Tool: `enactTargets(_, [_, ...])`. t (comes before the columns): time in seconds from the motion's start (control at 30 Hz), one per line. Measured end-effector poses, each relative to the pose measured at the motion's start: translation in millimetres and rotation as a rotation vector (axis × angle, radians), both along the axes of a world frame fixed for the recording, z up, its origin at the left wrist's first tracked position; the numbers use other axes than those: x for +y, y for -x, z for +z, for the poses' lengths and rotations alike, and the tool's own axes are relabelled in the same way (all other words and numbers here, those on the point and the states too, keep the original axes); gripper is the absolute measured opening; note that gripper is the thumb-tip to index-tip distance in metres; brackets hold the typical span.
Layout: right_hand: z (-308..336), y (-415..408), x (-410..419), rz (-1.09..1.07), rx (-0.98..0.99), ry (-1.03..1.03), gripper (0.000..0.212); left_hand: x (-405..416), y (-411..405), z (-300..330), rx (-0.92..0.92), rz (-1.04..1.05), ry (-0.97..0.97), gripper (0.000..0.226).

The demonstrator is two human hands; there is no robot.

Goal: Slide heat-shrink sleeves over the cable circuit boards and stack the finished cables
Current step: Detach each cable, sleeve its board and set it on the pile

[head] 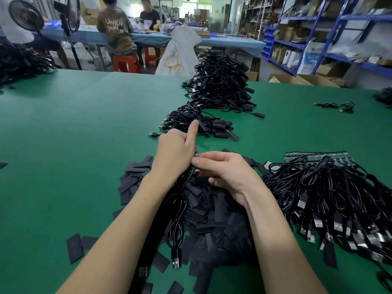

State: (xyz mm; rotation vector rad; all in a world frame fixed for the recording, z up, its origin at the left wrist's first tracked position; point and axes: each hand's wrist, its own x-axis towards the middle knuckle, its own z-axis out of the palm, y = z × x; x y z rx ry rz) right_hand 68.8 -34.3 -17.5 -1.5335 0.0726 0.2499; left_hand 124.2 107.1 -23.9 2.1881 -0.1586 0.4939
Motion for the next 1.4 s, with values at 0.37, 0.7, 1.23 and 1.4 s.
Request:
enactTargets(0.37, [-2,-1,0,0.003,0.142,-0.263,0.027,-7,7,4,0.007,0.006,-0.038,0.084])
enactTargets(0.7, [-1,0,1,0.039,0.232,-0.446,0.007,-8,11,11,-0.058,-0.091,0.024,0.081])
enactTargets(1.23, [7,-1,-15,-0.024,0.119,-0.247,0.03,24,3,12,0.072,0.118,-0.155,0.081])
enactTargets(1.4, [8,1,-24,-0.034,0.108,-0.215,0.034,33,-1,7,0.05,0.194,-0.307,0.07])
